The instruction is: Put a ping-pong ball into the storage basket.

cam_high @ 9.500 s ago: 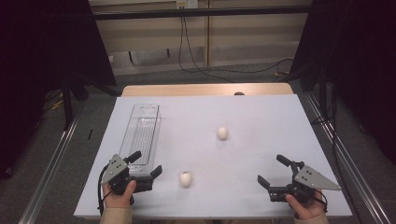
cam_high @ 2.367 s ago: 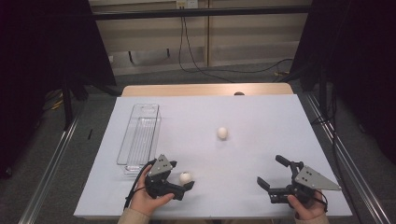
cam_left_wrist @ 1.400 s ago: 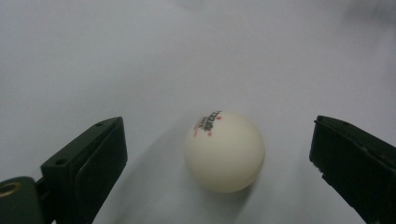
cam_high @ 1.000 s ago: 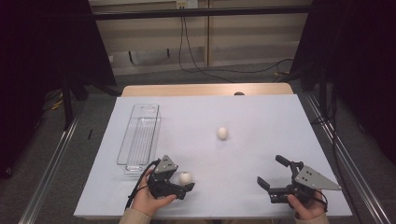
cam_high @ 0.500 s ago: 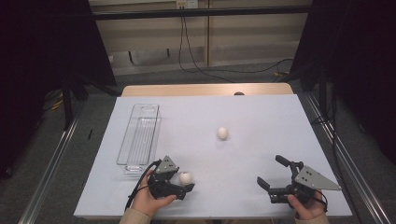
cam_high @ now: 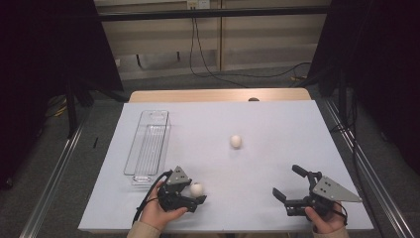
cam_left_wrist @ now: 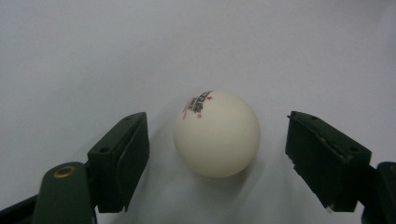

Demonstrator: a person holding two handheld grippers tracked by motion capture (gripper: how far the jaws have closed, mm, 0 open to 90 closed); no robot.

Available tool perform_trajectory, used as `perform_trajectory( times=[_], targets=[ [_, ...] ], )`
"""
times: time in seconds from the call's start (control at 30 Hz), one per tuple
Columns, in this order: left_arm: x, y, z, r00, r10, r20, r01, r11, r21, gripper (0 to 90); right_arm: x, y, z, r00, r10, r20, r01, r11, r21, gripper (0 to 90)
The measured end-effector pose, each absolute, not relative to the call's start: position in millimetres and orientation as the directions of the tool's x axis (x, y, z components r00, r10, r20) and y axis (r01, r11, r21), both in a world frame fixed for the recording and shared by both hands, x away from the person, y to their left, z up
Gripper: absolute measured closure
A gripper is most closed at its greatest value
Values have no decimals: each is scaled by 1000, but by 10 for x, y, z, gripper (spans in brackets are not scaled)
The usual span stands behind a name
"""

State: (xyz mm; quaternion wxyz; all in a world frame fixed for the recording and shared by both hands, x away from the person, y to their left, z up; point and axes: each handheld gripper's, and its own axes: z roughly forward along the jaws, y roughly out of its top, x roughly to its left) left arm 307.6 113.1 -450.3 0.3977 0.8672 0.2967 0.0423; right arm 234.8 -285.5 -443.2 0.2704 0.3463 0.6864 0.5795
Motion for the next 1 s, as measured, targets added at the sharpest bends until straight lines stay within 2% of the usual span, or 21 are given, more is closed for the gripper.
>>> perform_trajectory(
  times=[1.0],
  targets=[
    [3077,1116,-4514,830,538,-149,470,-530,705,403,2343,-2858,-4428,-612,790,29,159,87,983,14]
  ],
)
